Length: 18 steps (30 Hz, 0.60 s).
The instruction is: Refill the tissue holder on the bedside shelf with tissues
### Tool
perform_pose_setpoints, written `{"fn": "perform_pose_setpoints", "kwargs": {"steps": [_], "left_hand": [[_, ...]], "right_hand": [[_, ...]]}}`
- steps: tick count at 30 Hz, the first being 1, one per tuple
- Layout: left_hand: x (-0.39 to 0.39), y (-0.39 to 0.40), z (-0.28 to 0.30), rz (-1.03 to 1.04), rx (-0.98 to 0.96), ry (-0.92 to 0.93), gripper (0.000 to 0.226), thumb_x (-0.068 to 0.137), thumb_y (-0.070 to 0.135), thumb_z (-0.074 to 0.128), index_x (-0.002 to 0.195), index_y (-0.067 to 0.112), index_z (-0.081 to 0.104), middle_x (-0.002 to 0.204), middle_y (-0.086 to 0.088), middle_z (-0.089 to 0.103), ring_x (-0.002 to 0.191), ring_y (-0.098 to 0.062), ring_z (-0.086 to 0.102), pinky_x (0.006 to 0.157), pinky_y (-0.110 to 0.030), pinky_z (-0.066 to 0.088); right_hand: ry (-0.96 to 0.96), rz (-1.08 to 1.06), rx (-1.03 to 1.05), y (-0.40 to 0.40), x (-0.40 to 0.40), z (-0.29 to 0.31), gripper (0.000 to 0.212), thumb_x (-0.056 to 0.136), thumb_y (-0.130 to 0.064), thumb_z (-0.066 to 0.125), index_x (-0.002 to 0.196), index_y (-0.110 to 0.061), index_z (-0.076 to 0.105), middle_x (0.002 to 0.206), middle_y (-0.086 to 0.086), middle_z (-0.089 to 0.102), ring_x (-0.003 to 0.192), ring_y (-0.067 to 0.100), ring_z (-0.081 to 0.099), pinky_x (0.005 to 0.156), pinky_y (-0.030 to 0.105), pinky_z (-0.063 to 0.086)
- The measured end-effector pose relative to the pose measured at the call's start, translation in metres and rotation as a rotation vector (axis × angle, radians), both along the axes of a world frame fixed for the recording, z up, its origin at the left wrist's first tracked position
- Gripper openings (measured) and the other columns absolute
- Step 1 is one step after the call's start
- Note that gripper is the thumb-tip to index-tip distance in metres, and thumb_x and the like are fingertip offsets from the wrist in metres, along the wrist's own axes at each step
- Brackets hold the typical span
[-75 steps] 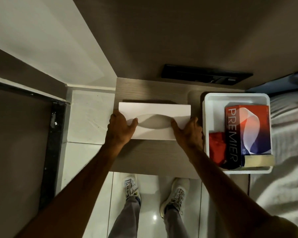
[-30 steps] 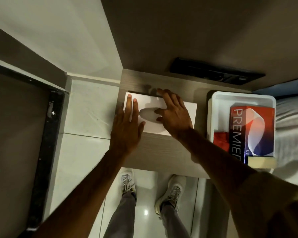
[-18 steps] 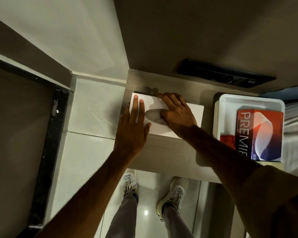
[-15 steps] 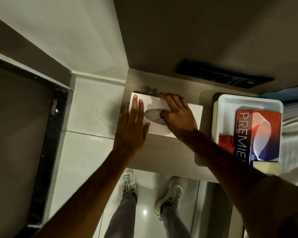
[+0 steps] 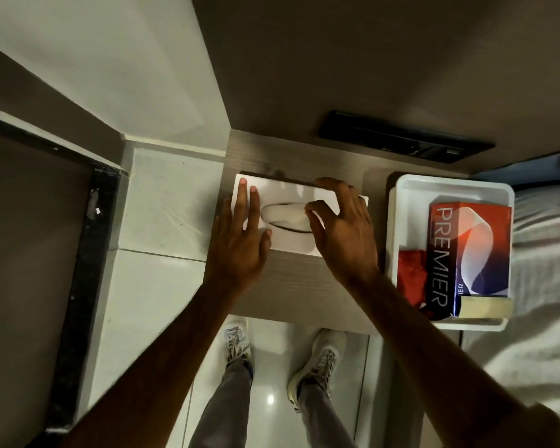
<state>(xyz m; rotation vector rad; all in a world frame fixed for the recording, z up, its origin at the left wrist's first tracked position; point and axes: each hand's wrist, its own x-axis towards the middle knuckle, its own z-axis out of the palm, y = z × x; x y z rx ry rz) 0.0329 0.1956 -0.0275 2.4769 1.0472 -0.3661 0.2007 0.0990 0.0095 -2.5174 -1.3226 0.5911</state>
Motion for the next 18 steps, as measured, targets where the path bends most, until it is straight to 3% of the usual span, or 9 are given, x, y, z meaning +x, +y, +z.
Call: {"fn": "perform_pose_setpoints", "kwargs": {"steps": [1,3,4,6,12,14,18], "left_hand": [[0.0,-0.002,-0.003,0.018,0.001,-0.008,0.074,0.107,0.049,0.025,0.167,0.01,0.005,0.176,-0.016,-0.004,0.165,-0.033,0.0,0.133,-0.051,0.016],[-0.001,-0.004,-0.005,0.047,0.023,-0.025,0.076,0.105,0.05,0.03,0.167,0.011,0.008,0.177,-0.016,-0.001,0.165,-0.035,0.003,0.133,-0.054,0.018],[-0.001,-0.007,-0.004,0.064,0.035,-0.038,0.077,0.105,0.05,0.034,0.167,0.012,0.008,0.177,-0.017,0.0,0.165,-0.036,0.003,0.133,-0.054,0.019],[-0.007,-0.014,-0.006,0.087,0.006,-0.048,0.078,0.106,0.048,0.037,0.167,0.01,0.008,0.177,-0.017,0.0,0.165,-0.035,0.003,0.132,-0.055,0.02],[-0.016,-0.025,-0.007,0.061,0.066,0.002,0.074,0.109,0.046,0.028,0.167,0.008,0.004,0.177,-0.016,-0.004,0.165,-0.034,0.0,0.132,-0.054,0.019],[-0.015,-0.024,-0.005,0.051,0.062,0.022,0.074,0.109,0.046,0.027,0.167,0.008,0.002,0.177,-0.016,-0.006,0.165,-0.034,-0.002,0.133,-0.053,0.017],[-0.014,-0.02,0.005,0.029,0.062,0.051,0.075,0.108,0.048,0.03,0.167,0.01,0.003,0.177,-0.014,-0.006,0.165,-0.034,-0.002,0.134,-0.053,0.014]], "right_hand": [[-0.015,0.001,0.001,-0.002,0.001,-0.005,0.037,0.103,-0.035,0.056,0.138,-0.024,0.058,0.158,-0.008,0.042,0.146,0.012,0.036,0.106,0.0,0.014],[-0.088,0.01,0.065,-0.006,-0.001,-0.003,0.036,0.101,-0.037,0.06,0.132,-0.019,0.065,0.156,0.003,0.047,0.144,0.023,0.043,0.114,0.025,0.033],[-0.105,0.009,0.09,-0.009,-0.004,0.0,0.038,0.099,-0.037,0.062,0.13,-0.017,0.067,0.153,0.009,0.05,0.141,0.028,0.048,0.111,0.038,0.042],[-0.124,-0.102,0.111,-0.018,-0.007,-0.005,0.048,0.097,-0.041,0.061,0.138,-0.016,0.06,0.152,0.013,0.05,0.138,0.031,0.05,0.106,0.047,0.051],[-0.078,-0.427,-0.072,-0.063,-0.032,-0.028,0.065,0.098,-0.053,0.056,0.155,-0.029,0.036,0.162,0.013,0.035,0.145,0.034,0.042,0.106,0.05,0.049],[0.013,-0.483,-0.082,-0.066,-0.035,-0.031,0.062,0.1,-0.055,0.051,0.156,-0.034,0.032,0.162,0.011,0.034,0.144,0.032,0.042,0.1,0.05,0.054],[-0.001,-0.47,-0.085,-0.064,-0.034,-0.026,0.061,0.1,-0.051,0.053,0.155,-0.033,0.034,0.163,0.008,0.034,0.144,0.031,0.042,0.101,0.049,0.053]]}}
